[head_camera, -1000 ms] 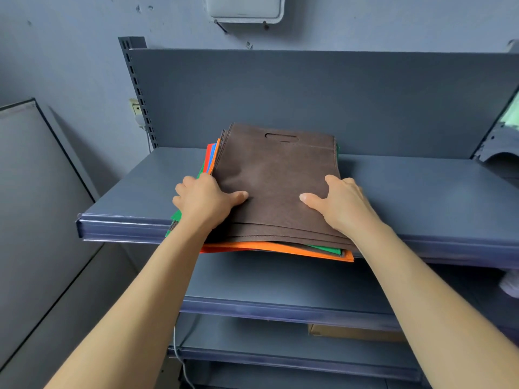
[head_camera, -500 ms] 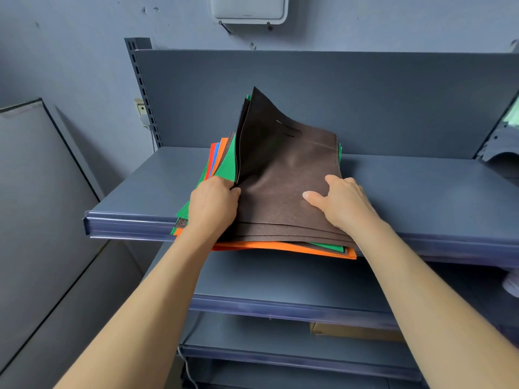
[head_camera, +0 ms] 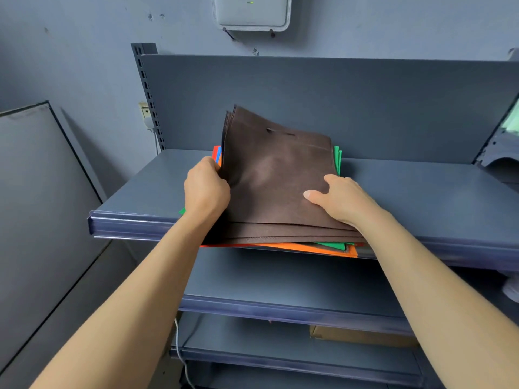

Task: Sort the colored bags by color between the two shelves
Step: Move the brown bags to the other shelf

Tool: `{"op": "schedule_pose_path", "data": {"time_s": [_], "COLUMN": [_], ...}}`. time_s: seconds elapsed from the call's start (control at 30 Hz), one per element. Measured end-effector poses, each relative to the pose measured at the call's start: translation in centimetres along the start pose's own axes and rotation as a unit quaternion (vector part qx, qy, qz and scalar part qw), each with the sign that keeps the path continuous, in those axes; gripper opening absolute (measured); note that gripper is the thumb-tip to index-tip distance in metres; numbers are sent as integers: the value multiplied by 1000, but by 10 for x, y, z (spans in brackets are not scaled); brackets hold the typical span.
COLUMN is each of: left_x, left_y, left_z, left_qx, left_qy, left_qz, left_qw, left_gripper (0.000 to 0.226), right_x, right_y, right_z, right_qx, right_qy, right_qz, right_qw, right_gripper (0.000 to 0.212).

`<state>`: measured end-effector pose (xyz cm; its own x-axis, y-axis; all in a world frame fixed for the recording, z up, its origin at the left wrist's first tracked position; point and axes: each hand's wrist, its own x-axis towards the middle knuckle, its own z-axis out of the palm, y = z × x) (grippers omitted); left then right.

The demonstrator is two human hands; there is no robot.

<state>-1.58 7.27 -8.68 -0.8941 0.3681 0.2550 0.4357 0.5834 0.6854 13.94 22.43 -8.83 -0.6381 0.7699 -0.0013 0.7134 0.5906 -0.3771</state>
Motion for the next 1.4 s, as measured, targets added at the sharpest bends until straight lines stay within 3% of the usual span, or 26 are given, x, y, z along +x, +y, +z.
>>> {"op": "schedule_pose_path", "data": {"time_s": [0.27,0.33,0.5,0.7,0.83,1.07,1.23,1.4], "left_x": [-12,-12,-4,-1,-5,-15,-18,-24], "left_y": [3,4,5,10,14,15,17,28], "left_z": [6,7,12,16,14,13,12,5], "left_qx": [-63,-37,100,199,134,178,186,118], "left_qy": [-4,-10,-64,-88,-91,-106,-105,-44], "left_qz": [57,65,26,-20,86,243,271,240], "left_qw": [996,997,993,976,983,948,939,962], "left_gripper": [59,61,39,58,37,54,51,53], "right_x": [6,7,8,4,1,-1,-2,2], "right_y": [18,20,19,20,18,11,11,12], "right_z": [-14,-14,-13,-10,-11,-13,-13,-22], "right_qx": [143,140,115,124,118,92,85,81], "right_qy": [12,12,35,39,38,38,48,110], "right_qz": [44,59,63,64,65,59,57,53], "right_qw": [989,988,991,989,990,993,994,989], "right_gripper": [77,80,78,77,76,71,71,57]}}
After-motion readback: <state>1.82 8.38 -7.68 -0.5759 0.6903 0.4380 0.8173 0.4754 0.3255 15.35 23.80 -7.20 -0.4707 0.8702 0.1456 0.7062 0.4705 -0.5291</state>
